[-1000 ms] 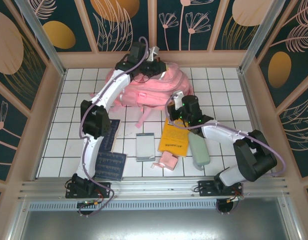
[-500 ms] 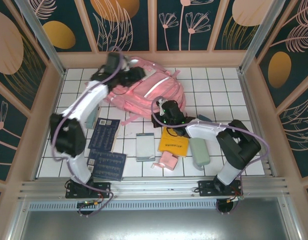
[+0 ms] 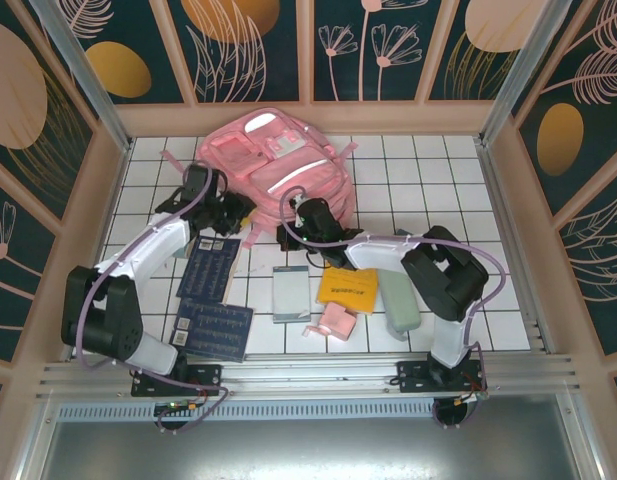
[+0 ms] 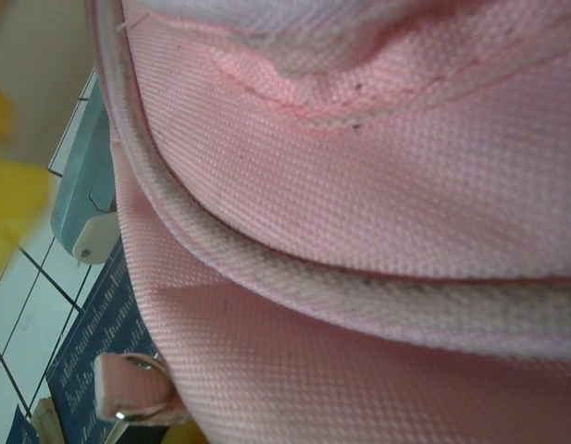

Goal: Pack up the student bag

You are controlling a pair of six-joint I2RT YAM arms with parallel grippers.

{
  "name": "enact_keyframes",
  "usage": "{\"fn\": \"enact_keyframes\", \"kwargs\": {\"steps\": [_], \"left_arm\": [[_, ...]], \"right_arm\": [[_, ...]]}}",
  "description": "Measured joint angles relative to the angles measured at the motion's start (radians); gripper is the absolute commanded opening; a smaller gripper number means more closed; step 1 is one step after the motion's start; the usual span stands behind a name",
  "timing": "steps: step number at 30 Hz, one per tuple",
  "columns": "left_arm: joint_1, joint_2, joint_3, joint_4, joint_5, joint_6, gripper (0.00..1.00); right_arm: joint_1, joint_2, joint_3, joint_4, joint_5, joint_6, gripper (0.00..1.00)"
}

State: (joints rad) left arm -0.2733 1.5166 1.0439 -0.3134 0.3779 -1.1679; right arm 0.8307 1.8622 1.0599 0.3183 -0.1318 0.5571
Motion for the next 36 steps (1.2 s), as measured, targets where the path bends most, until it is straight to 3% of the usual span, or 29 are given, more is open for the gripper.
{"fn": "enact_keyframes", "kwargs": {"steps": [13,15,17,26,36], "left_arm": [[0.000,0.108,-0.002,0.146,0.055,-0.033,0.30],[0.000,0.124,0.002,0.144,0.056,-0.025,0.20],[0.000,0.134,0.011,0.140,0.053,-0.022,0.00],[0.000,0.182,0.128,0.045,0.010,0.020,0.00],[0.061,0.181,0.137,-0.013,0.001,0.057,0.00]], "right_arm": [[0.010,0.031,0.027,0.007,-0.005,0.003,0.00],[0.010,0.035,0.028,0.006,-0.004,0.003,0.00],[0.010,0.037,0.029,0.005,-0.004,0.002,0.00],[0.010,0.037,0.030,-0.018,0.021,-0.036,0.00],[-0.016,-0.022,0.005,-0.111,0.034,-0.102,0.00]]}}
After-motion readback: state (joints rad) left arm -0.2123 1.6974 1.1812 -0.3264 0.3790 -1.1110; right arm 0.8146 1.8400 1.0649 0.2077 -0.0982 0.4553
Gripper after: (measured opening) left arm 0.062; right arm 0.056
